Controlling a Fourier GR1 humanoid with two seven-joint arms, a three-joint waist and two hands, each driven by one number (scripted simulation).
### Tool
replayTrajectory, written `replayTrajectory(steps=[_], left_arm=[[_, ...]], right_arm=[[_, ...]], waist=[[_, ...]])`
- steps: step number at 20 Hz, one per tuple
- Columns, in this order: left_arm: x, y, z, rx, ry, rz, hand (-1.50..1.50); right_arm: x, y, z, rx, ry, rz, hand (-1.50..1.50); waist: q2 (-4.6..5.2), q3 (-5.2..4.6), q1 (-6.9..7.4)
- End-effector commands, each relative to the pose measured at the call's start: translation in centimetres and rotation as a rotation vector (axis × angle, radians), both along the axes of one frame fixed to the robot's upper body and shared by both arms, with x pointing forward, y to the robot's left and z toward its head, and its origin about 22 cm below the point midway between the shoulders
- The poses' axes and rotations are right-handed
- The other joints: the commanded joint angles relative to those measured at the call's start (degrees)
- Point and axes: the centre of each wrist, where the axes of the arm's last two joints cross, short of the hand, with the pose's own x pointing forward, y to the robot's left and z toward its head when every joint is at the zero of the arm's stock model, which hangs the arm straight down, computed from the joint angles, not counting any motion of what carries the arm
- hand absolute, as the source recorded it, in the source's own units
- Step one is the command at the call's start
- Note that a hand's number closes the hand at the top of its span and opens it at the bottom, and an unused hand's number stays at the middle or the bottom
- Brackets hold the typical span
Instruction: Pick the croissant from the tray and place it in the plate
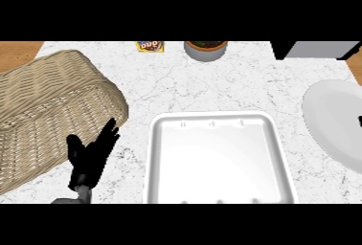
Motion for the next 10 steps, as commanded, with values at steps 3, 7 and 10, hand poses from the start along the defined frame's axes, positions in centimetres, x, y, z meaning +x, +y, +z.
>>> replayTrajectory(steps=[3, 7, 10], left_arm=[[0.4, 0.0, 0.0, 0.001, 0.004, 0.008, 0.0], [-0.7, 0.8, -0.3, 0.004, 0.017, 0.006, 0.0], [-0.2, 0.4, 0.4, 0.012, -0.005, -0.001, 0.0]], right_arm=[[0.5, -0.2, 1.7, -0.097, -0.215, 0.051, -1.5], [-1.3, -1.7, 2.4, -0.129, -0.355, 0.021, -1.5], [-3.5, -3.2, 1.8, -0.1, -0.437, 0.004, -1.5]], waist=[[0.12, 0.03, 0.34], [-0.09, -0.03, 0.07], [-0.27, -0.17, -0.31]])
